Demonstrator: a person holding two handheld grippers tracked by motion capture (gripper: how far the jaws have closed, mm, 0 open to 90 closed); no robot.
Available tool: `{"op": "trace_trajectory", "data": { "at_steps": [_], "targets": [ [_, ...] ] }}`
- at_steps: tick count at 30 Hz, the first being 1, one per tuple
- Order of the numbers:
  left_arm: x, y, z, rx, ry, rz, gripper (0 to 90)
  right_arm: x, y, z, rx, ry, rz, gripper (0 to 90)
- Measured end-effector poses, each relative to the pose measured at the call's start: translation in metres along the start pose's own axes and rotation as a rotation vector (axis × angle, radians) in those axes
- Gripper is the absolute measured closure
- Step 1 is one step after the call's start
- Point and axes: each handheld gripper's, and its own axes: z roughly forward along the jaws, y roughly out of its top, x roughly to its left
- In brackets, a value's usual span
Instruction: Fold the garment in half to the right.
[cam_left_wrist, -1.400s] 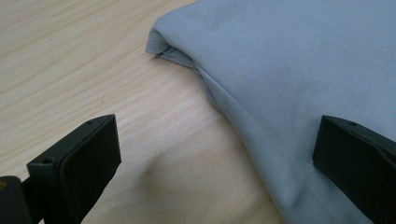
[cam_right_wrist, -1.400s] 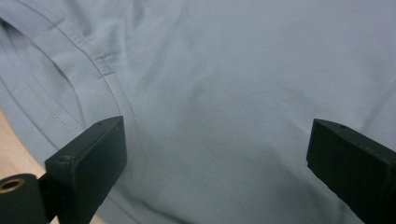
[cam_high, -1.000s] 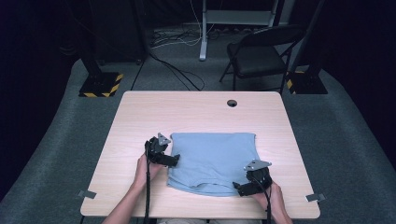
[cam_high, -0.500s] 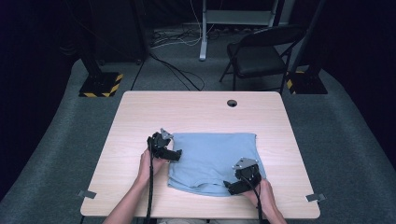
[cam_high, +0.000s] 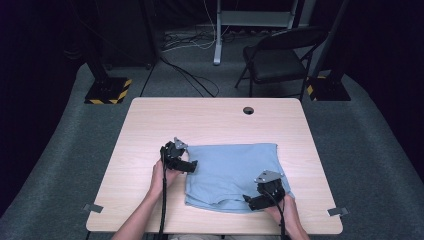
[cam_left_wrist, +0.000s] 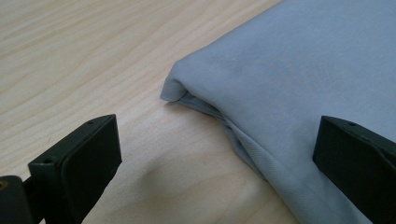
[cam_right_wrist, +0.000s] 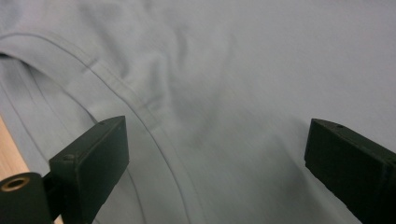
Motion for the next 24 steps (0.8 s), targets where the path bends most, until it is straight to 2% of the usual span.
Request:
{"op": "trace_trajectory", "data": {
  "at_steps": [2,4,6,10,17,19,21,24],
  "targets": [
    [0.000,0.001,0.003,0.014,-0.001,0.007,0.6,0.005,0.006,0.006,0.009,0.006,-0.017,5.9],
    [-0.003,0.002,0.006,0.027,0.004,0.025,0.7,0.008,0.008,0.014,0.040,-0.001,-0.035,5.5],
    [-0.007,0.003,0.008,0.034,0.008,0.040,0.8,0.005,0.005,0.015,0.042,0.007,-0.016,5.4],
    [-0.014,0.006,0.012,0.026,-0.006,0.047,0.8,0.000,-0.001,0.009,0.047,-0.011,0.005,5.3],
    [-0.026,0.011,0.017,0.017,-0.040,0.069,0.9,-0.010,-0.012,-0.001,0.062,-0.012,0.045,5.3],
    [-0.023,0.013,0.014,0.003,-0.056,0.050,1.5,-0.011,-0.011,-0.004,0.045,-0.006,0.057,5.4],
    [-0.019,0.015,0.012,0.000,-0.043,0.040,1.6,-0.009,-0.007,-0.006,0.013,0.011,0.068,5.7],
    [-0.014,0.016,0.010,-0.003,-0.027,0.025,1.7,-0.001,0.006,-0.001,-0.003,0.019,0.035,5.9]
  ]
}}
